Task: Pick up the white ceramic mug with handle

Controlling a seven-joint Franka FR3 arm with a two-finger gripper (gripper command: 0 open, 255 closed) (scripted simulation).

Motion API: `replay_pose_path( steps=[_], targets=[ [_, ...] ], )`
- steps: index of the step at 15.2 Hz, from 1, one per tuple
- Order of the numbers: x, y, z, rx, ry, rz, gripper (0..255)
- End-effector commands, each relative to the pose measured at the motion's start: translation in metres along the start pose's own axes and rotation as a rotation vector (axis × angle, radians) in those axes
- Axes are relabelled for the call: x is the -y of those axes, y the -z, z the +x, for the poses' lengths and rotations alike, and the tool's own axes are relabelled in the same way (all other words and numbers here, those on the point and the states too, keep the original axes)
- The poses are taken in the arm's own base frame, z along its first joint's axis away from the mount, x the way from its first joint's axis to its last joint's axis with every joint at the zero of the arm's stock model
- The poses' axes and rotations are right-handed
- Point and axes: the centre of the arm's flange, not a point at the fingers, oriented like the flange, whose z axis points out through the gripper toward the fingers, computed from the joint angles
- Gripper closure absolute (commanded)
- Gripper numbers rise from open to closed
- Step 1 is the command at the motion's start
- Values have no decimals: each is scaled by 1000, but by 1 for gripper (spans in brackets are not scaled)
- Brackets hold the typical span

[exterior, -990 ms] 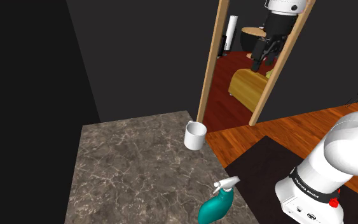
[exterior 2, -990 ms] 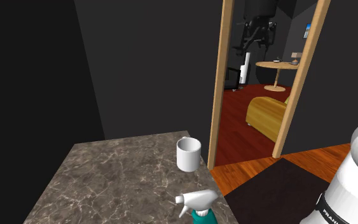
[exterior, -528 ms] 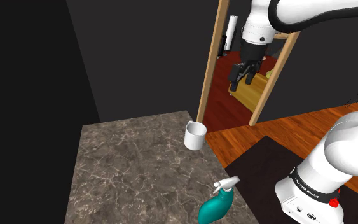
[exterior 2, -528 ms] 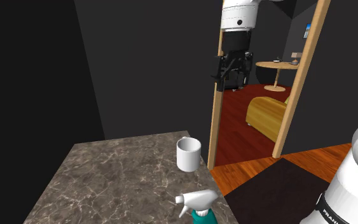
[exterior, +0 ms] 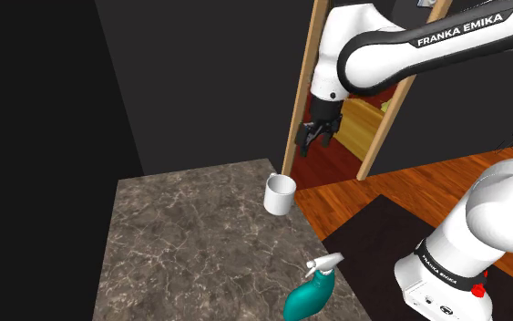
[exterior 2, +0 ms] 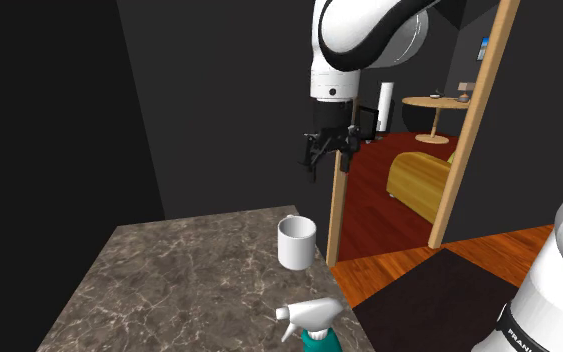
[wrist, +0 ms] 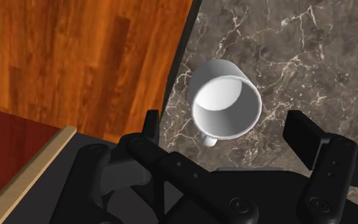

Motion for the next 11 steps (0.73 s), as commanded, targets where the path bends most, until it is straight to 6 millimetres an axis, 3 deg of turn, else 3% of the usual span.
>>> replay_pose_path(
  steps=[1, 11],
  targets=[
    [11, -21, 10, 2, -3, 6, 0],
    [73, -127, 56, 18, -14, 29, 0]
  ],
)
